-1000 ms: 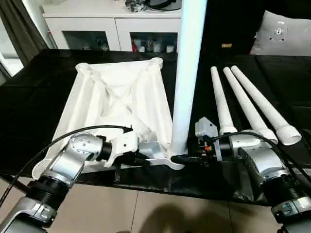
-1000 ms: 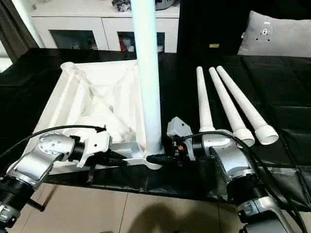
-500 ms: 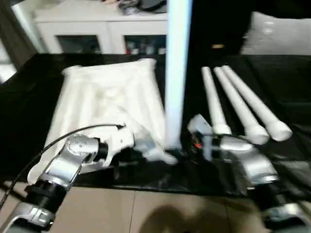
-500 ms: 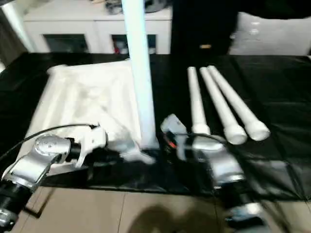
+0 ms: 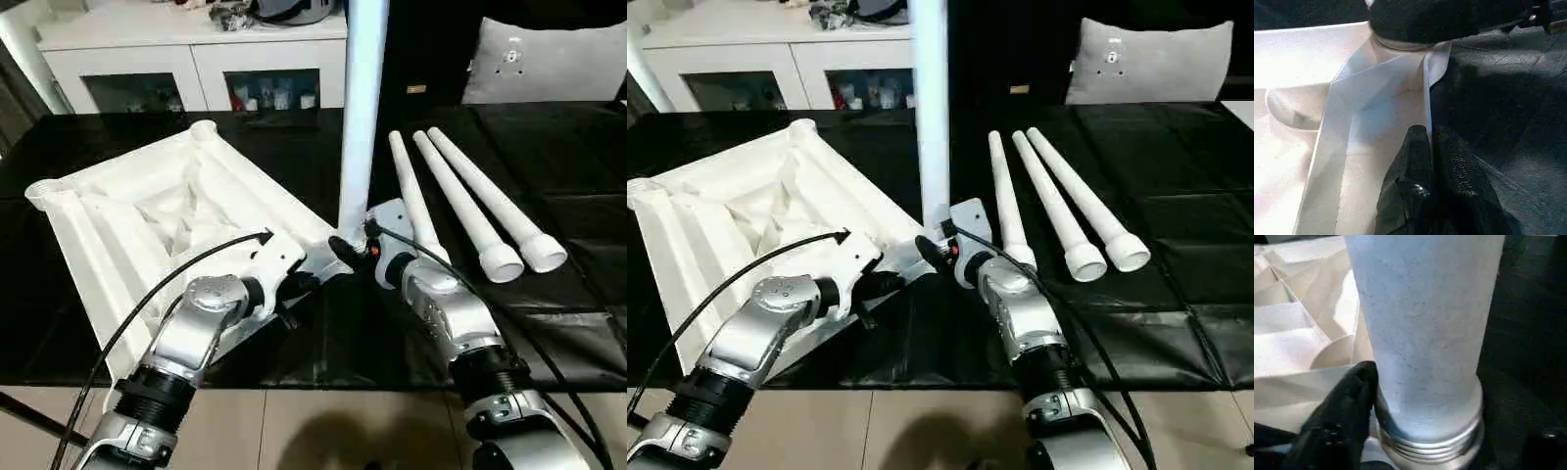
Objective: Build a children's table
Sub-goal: Rotate leg to tighten
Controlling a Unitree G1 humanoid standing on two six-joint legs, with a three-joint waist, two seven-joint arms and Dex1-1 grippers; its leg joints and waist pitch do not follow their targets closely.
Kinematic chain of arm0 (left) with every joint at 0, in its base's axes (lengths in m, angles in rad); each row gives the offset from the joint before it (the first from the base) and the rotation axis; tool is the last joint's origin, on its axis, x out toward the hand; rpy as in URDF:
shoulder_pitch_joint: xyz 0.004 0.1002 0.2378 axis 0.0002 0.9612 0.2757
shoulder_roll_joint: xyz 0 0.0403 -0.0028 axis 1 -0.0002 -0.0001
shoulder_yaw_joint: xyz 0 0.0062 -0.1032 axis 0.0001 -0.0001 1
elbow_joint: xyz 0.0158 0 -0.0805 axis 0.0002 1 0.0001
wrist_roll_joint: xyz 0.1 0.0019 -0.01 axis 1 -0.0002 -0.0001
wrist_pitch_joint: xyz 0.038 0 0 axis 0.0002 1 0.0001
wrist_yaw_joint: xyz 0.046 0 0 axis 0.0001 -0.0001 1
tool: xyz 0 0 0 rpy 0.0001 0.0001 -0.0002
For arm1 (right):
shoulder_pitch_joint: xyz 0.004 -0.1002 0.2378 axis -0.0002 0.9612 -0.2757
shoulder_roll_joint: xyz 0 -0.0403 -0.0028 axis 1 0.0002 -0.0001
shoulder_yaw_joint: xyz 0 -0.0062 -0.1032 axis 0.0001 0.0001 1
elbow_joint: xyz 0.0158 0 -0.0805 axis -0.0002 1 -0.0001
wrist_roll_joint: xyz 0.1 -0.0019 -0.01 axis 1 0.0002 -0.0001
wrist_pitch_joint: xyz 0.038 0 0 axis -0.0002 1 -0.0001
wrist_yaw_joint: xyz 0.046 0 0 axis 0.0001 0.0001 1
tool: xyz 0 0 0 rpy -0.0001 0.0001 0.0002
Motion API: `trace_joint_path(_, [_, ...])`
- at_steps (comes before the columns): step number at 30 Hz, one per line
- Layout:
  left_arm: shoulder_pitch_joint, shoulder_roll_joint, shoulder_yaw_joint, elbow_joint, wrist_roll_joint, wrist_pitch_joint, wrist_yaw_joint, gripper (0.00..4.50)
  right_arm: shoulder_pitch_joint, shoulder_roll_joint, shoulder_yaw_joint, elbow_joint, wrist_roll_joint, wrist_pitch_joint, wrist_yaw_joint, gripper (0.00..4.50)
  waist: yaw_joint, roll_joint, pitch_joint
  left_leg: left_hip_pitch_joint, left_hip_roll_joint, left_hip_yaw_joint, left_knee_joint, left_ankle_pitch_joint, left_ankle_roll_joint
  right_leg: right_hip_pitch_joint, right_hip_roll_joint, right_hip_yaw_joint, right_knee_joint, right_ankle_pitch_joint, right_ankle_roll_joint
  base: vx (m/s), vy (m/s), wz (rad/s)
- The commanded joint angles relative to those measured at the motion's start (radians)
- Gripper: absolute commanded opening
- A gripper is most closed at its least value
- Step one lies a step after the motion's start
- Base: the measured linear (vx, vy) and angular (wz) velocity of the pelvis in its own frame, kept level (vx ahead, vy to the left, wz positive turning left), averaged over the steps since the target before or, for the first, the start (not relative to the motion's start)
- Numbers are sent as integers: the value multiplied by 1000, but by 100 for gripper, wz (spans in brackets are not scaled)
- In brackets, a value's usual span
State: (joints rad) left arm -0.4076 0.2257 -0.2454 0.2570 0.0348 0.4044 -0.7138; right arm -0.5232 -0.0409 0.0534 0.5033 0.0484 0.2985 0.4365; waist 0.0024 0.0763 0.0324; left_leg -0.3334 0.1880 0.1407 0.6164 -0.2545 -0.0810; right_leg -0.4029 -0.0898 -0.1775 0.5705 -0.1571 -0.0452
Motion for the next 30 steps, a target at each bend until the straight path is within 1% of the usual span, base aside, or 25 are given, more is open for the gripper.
trace_joint_path(1, [-49,8,-17,-18,11,-51,4,0,24,18,42,15,19,12,36,372,6,7,-65,-27,34,-12,-66,-2,106,76,-70,66,-57,-196,-114,0,0,0])
trace_joint_path(3, [-58,17,-15,0,25,-74,9,0,38,-4,51,-10,16,1,55,383,8,7,-61,-26,35,-9,-68,-13,108,76,-71,67,-58,-201,-123,0,0,0])
trace_joint_path(4, [-64,19,-13,12,32,-88,14,0,49,-10,46,-31,22,4,60,397,10,9,-60,-22,32,-7,-68,-31,105,76,-70,67,-62,-227,-114,0,0,0])
trace_joint_path(5, [-70,21,-11,25,38,-99,19,0,60,-13,38,-54,32,6,66,397,10,7,-59,-22,32,-6,-68,-35,105,76,-69,67,-65,-236,-110,0,0,0])
trace_joint_path(6, [-83,24,-10,48,47,-116,35,0,77,-33,43,-87,13,7,62,409,13,8,-58,-23,31,-6,-69,-38,101,77,-69,67,-68,-256,-94,0,0,0])
trace_joint_path(7, [-83,24,-10,48,47,-116,35,0,77,-33,43,-87,13,7,62,421,14,7,-59,-22,32,-6,-69,-38,99,77,-69,67,-66,-258,-92,0,0,0])
trace_joint_path(8, [-94,23,-7,70,51,-127,46,0,89,-44,40,-104,8,-13,62,428,15,13,-59,-23,31,-7,-69,-38,97,77,-70,67,-66,-259,-94,0,0,0])
trace_joint_path(9, [-106,22,-5,93,53,-140,54,0,99,-53,32,-124,16,-9,72,442,14,13,-57,-23,30,-5,-68,-41,97,76,-69,67,-70,-264,-90,0,0,0])
trace_joint_path(11, [-124,18,0,127,55,-161,69,0,110,-64,19,-148,22,1,73,447,15,10,-59,-25,28,-7,-67,-31,99,79,-67,66,-68,-256,-82,0,0,0])
trace_joint_path(12, [-140,12,3,159,54,-180,80,0,117,-76,11,-166,18,-2,68,447,16,10,-59,-28,27,-7,-66,-18,103,80,-67,66,-67,-246,-83,0,0,0])
trace_joint_path(13, [-158,7,5,195,57,-205,93,0,124,-84,5,-184,20,-7,68,447,17,17,-62,-27,26,-8,-63,-2,104,79,-68,66,-63,-227,-82,0,0,0])
trace_joint_path(14, [-177,2,9,230,60,-232,106,0,131,-91,1,-203,19,-18,66,447,18,12,-63,-28,25,-7,-62,6,110,80,-66,65,-65,-222,-77,0,0,0])
trace_joint_path(15, [-180,1,9,235,60,-236,109,0,132,-92,0,-206,19,-20,65,447,20,17,-63,-30,23,-9,-61,15,113,81,-66,64,-64,-216,-76,0,0,0])
trace_joint_path(16, [-195,-5,16,262,62,-257,122,0,140,-99,0,-229,23,-17,68,447,20,16,-67,-31,25,-10,-59,32,115,82,-67,65,-57,-190,-82,0,0,0])
trace_joint_path(17, [-221,-20,40,303,52,-287,152,0,150,-98,-17,-265,38,-22,52,447,22,18,-66,-31,24,-10,-58,41,122,80,-65,64,-60,-183,-81,0,0,0])
trace_joint_path(18, [-228,-25,50,313,44,-290,156,0,152,-96,-24,-273,42,-25,43,447,23,15,-69,-32,22,-9,-54,57,128,81,-65,65,-57,-161,-81,0,0,0])
trace_joint_path(19, [-232,-27,57,319,39,-287,159,27,152,-93,-30,-276,44,-28,33,450,28,14,-73,-38,23,-11,-52,94,136,84,-67,66,-48,-119,-89,0,0,0])
trace_joint_path(20, [-238,-26,61,327,37,-294,165,55,152,-88,-38,-280,48,-36,23,450,29,15,-77,-39,24,-13,-49,113,141,82,-68,66,-40,-91,-96,0,0,0])
trace_joint_path(22, [-243,-26,67,334,31,-301,168,59,151,-80,-50,-284,52,-50,4,450,32,18,-77,-43,23,-12,-44,139,165,77,-69,65,-38,-55,-112,0,0,0])
trace_joint_path(24, [-248,-30,76,344,29,-332,198,86,150,-73,-50,-291,55,-53,-5,450,38,17,-76,-41,25,-10,-44,135,171,73,-68,64,-39,-70,-117,0,0,0])
trace_joint_path(25, [-247,-45,100,340,10,-339,229,86,149,-68,-39,-292,48,-51,-13,450,40,13,-73,-42,26,-9,-46,118,170,72,-67,62,-43,-100,-112,0,0,0])
trace_joint_path(26, [-246,-47,103,338,7,-337,233,96,149,-67,-37,-292,46,-51,-14,450,41,12,-72,-41,26,-8,-46,109,166,73,-67,62,-45,-117,-110,0,0,0])
trace_joint_path(28, [-235,-55,126,313,-14,-319,240,104,148,-62,-22,-296,31,-39,-22,450,44,8,-68,-38,27,-5,-50,75,153,70,-68,61,-53,-190,-92,0,0,0])
trace_joint_path(29, [-219,-49,134,283,-18,-301,239,104,146,-61,-10,-299,25,-20,-21,450,44,9,-66,-39,27,-4,-50,70,151,70,-68,62,-55,-204,-89,0,0,0])
trace_joint_path(30, [-205,-42,137,256,-18,-286,239,104,144,-63,2,-299,17,-14,-18,450,46,10,-67,-39,32,-7,-52,73,145,71,-69,63,-49,-201,-90,0,0,0])
